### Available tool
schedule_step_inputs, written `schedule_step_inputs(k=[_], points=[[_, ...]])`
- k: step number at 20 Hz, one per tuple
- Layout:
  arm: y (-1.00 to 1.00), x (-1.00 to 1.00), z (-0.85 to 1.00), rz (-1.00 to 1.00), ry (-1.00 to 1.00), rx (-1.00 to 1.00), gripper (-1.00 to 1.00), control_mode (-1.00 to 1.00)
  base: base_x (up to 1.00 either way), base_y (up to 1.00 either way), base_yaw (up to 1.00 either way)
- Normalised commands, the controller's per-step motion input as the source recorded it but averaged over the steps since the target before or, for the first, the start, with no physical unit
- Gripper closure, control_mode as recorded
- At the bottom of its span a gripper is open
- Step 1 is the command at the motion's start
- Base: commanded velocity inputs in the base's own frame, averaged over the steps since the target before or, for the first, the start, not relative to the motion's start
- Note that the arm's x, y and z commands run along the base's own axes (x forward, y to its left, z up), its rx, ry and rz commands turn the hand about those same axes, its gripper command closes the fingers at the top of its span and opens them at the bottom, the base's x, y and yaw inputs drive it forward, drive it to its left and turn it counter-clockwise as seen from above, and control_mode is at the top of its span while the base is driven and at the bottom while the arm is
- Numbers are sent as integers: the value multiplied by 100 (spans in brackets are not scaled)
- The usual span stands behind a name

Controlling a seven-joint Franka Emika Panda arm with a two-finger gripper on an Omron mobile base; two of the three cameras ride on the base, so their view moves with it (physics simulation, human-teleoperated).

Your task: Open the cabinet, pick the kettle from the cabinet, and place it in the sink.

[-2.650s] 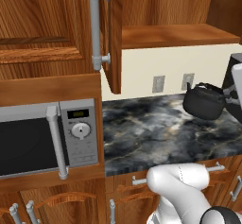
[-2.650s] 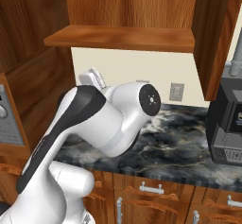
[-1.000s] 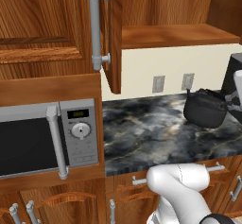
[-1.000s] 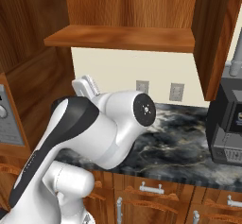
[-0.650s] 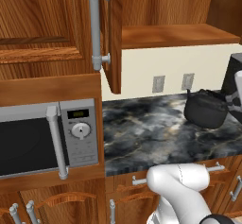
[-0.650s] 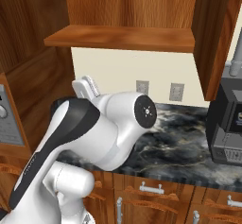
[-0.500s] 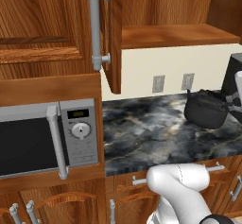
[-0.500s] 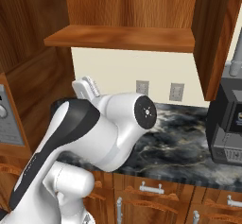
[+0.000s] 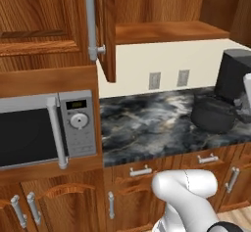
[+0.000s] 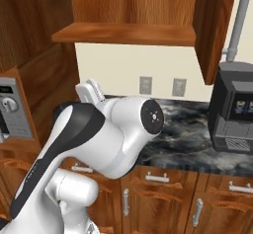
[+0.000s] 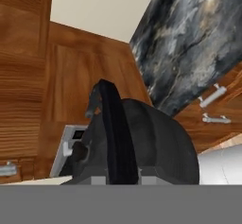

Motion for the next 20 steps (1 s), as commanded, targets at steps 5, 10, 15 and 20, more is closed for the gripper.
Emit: schedule_step_inputs(k=[5,10,15,20], points=[[0,0,0,0,0,0,100,100,-50,0,-9],[0,0,0,0,0,0,100,100,-45,-2,-26],[0,0,0,0,0,0,100,100,-3,5,-95],[0,0,0,0,0,0,100,100,-1,5,-99]])
